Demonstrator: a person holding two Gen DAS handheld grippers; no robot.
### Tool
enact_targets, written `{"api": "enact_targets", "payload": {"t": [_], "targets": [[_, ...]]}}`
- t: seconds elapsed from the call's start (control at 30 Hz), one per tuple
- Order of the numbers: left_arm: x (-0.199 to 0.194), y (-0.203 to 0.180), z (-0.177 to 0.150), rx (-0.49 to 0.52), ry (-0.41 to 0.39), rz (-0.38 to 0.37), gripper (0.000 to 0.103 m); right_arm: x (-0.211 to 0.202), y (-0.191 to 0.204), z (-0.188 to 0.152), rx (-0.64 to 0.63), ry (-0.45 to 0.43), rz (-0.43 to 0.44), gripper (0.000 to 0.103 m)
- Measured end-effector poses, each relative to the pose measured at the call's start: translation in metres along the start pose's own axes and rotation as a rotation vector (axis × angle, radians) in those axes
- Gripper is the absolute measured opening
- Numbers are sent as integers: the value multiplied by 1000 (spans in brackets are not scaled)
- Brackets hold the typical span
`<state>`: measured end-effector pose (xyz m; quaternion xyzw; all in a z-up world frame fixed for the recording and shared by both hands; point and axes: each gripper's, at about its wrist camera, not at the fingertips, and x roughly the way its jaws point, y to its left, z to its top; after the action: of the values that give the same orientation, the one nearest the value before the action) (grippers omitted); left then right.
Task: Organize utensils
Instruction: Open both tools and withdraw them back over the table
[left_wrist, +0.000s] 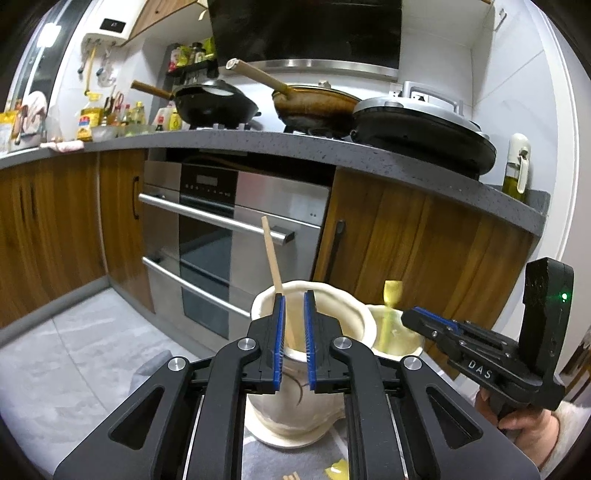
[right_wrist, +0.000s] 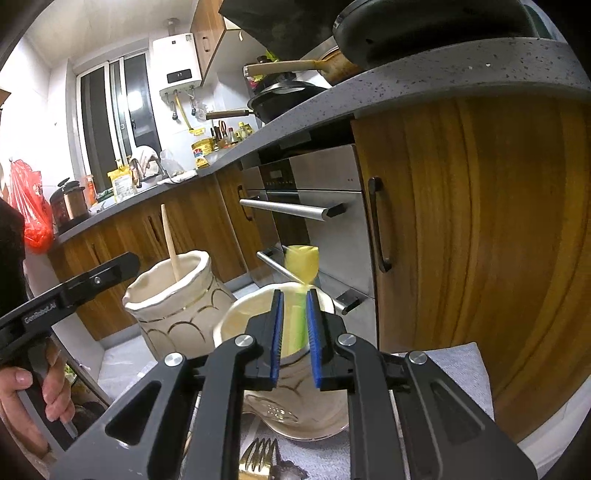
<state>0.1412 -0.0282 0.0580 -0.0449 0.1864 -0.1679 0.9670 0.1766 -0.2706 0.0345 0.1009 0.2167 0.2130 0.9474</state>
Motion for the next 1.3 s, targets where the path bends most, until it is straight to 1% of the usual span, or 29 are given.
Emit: {"api": "enact_targets", "payload": {"t": [0.03,0.13,0.2,0.23,0.27,0.3,0.33,0.4,0.43,0.47,0.5,0.53,0.57,0.6,0.63,0.67,0.7,0.77,0.83,0.93,1.03,1.13,1.3], "targets": [[-2,-1,-1,10,-3,8,11,0,0,1,2,0,0,14],[-5,-3,-1,19,-1,19,11,-3,-1,2,8,-7,1,25],[-8,-2,0,16,1,20,15,-7,-1,2,8,-11,0,27],[-9,-1,0,15,1,22,20,-10,-1,3,4,-14,-3,29],[-11,0,-1,14,3,23,24,-13,-1,3,2,-15,-6,36],[-13,1,-1,12,4,25,27,-16,-1,3,0,-16,-8,39],[-15,2,-2,11,7,30,31,-18,-2,3,0,-13,-10,44],[-18,3,-4,11,10,39,37,-24,-3,3,-3,-4,-21,49],[-20,4,-5,11,13,49,43,-27,-4,3,-2,1,-25,56],[-22,4,-6,10,15,55,52,-30,-5,3,-1,4,-25,65],[-25,5,-7,9,15,63,57,-34,-6,3,2,10,-25,69],[-27,5,-7,8,14,68,64,-38,-7,3,4,11,-25,76],[-31,5,-8,8,12,75,69,-43,-8,3,7,9,-24,82],[-34,5,-9,8,12,78,72,-46,-8,3,8,8,-25,86],[-38,4,-9,5,11,83,79,-51,-9,3,11,4,-27,94],[-41,4,-10,3,11,84,82,-57,-9,3,12,-2,-26,98],[-44,3,-10,2,11,85,84,-60,-9,3,12,-7,-24,98],[-50,2,-10,4,7,95,90,-69,-6,3,3,-7,-31,98],[-56,1,-11,3,0,104,94,-76,-3,2,-18,-7,-46,98],[-68,-2,-14,1,5,124,97,-86,3,-1,-51,-10,-67,98],[-75,-4,-20,20,25,154,97,-94,8,-7,-87,6,-83,98],[-82,-7,-33,45,85,180,98,-99,9,-17,-114,37,-117,98],[-87,-5,-55,56,182,209,98,-105,6,-34,-113,104,-123,98]]}}
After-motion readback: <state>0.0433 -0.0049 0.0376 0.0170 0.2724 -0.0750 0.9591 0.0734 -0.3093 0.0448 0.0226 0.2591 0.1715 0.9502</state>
